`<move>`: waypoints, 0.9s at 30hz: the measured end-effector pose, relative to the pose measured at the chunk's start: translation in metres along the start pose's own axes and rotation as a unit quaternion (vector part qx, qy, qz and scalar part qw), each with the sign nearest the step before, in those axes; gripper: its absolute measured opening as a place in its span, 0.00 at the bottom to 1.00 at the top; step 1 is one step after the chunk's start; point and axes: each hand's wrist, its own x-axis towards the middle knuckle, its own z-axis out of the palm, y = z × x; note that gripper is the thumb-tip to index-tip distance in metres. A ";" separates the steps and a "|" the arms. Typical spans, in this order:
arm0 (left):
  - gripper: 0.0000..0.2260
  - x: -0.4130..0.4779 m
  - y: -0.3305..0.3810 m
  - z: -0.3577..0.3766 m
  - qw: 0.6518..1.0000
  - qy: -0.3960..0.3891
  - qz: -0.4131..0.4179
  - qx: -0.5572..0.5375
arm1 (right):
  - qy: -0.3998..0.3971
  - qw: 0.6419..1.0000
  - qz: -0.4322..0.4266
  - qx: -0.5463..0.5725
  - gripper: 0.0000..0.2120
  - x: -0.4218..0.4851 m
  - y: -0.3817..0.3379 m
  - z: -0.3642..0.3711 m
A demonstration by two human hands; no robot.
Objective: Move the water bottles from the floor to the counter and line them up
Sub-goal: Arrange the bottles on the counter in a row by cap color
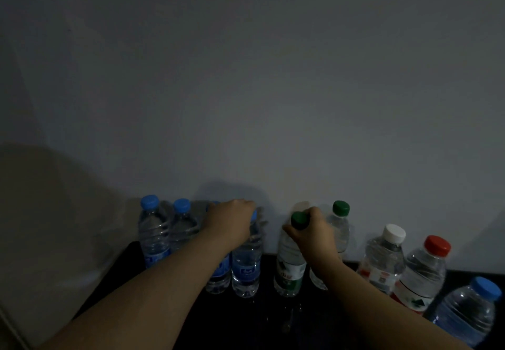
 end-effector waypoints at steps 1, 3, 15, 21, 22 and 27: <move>0.10 0.001 0.000 0.001 1.000 0.000 0.002 -0.004 | -0.009 1.000 -0.007 -0.003 0.17 0.000 -0.002 0.002; 0.12 0.002 -0.001 0.003 1.000 0.004 0.006 -0.010 | -0.031 0.999 -0.032 -0.011 0.16 0.000 -0.007 0.007; 0.07 0.010 -0.004 0.010 0.999 0.045 -0.010 0.005 | -0.093 0.996 -0.003 0.002 0.16 0.010 -0.017 0.014; 0.09 0.012 -0.002 0.012 0.999 0.039 -0.012 0.031 | -0.122 0.991 0.023 0.041 0.13 0.009 -0.016 0.008; 0.10 0.011 -0.003 0.012 0.999 0.039 -0.012 0.034 | -0.127 0.990 0.026 0.049 0.11 0.010 -0.016 0.006; 0.11 0.011 0.001 0.011 0.998 0.037 -0.013 0.046 | -0.159 0.984 0.030 0.078 0.10 0.013 -0.018 0.000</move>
